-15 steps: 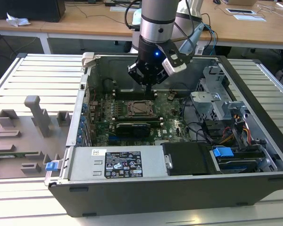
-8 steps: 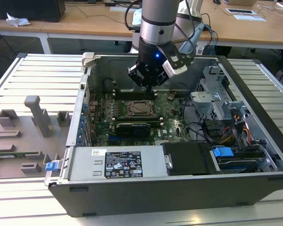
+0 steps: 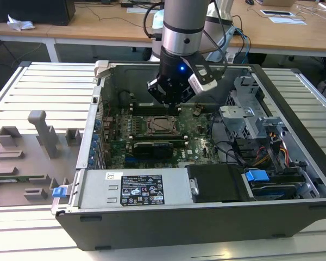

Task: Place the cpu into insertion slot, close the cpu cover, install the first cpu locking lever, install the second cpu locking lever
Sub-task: 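Install the second cpu locking lever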

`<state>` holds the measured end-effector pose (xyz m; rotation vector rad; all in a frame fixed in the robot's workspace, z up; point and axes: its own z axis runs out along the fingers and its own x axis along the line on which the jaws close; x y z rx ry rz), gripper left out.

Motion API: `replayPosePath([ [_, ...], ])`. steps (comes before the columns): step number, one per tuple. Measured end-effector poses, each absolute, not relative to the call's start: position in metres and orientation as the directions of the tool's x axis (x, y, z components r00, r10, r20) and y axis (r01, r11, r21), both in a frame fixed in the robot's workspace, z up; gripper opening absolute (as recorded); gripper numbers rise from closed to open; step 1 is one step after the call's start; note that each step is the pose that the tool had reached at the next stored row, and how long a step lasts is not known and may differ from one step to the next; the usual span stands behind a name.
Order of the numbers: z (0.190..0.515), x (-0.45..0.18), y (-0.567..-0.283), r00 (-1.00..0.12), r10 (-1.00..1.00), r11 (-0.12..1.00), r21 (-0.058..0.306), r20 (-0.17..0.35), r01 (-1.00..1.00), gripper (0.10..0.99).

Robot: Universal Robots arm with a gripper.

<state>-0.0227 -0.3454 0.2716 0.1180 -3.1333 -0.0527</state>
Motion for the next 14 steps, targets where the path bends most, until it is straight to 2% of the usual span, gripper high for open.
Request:
replayPosePath([
  [14, 0.262, -0.023, -0.36, -0.997, -0.075, 0.996, 0.041, 0.004, -0.075, 0.106],
])
